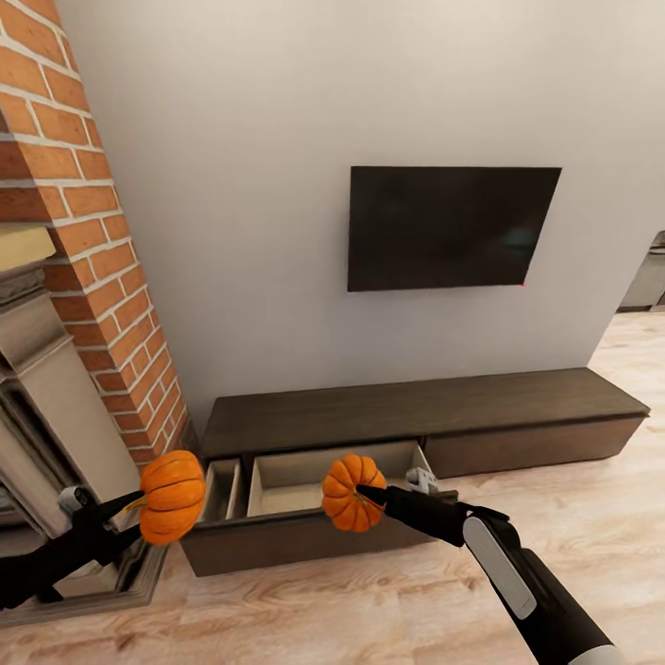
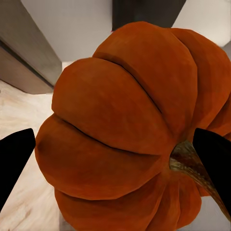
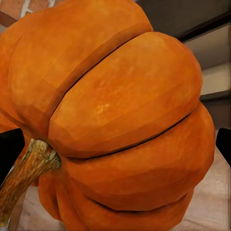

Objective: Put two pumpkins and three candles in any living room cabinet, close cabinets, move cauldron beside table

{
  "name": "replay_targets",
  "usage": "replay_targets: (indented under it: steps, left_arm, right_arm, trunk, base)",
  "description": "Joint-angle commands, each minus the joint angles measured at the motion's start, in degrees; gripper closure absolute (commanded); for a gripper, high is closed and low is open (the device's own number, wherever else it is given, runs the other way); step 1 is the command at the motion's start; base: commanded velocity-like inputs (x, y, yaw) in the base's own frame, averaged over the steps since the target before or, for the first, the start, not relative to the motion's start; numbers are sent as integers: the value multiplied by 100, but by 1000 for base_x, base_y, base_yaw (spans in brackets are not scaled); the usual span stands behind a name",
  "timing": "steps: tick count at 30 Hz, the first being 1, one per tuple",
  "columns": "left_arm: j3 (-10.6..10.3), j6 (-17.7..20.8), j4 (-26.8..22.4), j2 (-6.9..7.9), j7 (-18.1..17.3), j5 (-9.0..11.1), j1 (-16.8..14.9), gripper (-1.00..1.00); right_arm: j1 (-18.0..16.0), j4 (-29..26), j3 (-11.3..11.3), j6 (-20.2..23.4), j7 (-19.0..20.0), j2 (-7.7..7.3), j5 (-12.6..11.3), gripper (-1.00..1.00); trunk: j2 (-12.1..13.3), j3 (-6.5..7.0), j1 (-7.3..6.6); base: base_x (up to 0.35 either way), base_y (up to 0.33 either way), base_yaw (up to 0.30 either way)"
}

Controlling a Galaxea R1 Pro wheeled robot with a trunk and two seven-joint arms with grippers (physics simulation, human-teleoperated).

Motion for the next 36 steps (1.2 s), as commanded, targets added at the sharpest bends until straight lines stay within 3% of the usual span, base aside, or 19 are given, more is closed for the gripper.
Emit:
replay_targets:
  steps: [1,14,36]
  left_arm:
    - [-31,54,1,7,-20,44,-9,100]
    - [-38,54,-2,7,-20,44,-9,100]
    - [-39,54,16,7,-20,44,-9,100]
  right_arm:
    - [-5,-3,5,17,6,0,-36,100]
    - [-5,6,5,16,-5,16,-35,100]
    - [-5,21,5,16,1,14,-31,100]
  trunk:
    - [-5,-7,3]
    - [-5,-7,3]
    - [-5,6,3]
  base:
    - [230,-155,76]
    - [228,-227,225]
    - [209,-245,-14]
